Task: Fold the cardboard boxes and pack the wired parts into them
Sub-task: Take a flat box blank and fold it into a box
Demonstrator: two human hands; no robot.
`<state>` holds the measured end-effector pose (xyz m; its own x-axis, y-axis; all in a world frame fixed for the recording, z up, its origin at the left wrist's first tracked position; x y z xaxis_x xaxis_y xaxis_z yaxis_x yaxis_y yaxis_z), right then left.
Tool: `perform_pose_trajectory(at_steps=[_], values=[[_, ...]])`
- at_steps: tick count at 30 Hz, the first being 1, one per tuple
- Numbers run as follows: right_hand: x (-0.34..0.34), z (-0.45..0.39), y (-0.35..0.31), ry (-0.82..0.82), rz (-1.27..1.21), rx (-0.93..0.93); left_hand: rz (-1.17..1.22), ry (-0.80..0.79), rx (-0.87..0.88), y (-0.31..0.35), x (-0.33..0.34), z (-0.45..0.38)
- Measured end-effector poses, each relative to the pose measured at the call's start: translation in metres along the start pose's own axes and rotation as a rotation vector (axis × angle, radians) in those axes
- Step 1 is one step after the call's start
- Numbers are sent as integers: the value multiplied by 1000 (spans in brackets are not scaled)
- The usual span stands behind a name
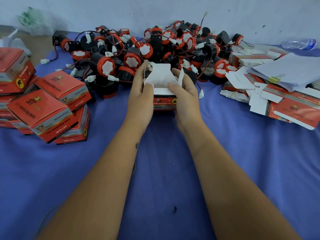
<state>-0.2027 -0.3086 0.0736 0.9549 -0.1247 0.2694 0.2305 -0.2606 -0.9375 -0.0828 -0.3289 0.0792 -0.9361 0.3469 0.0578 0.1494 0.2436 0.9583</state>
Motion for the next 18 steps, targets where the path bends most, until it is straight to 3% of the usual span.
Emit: perform_pose_trajectory(at_steps=[5, 9, 13, 18], values=[[-2, 2, -4, 13, 7, -59, 61, -69, 59, 1, 7, -1], [5, 1, -4, -54, 54, -48, 240, -91, 3, -2, 6, -5], [11, -2, -2, -28, -9, 138, 273, -56, -54, -9, 0, -10], [7, 0, -2, -86, -48, 17, 408, -13, -81, -13, -6, -12]])
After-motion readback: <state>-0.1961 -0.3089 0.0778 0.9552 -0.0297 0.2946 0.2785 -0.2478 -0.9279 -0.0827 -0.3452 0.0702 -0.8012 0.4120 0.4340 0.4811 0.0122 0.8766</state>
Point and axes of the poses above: each hand's wrist, its own z-axis away from the middle knuckle, its own x-axis out of the palm, y = z × x, the point moved 6 cm from there along -z, towards the middle knuckle, and after that the axes turned 11 degrees about -y, right-handed, at the moved point
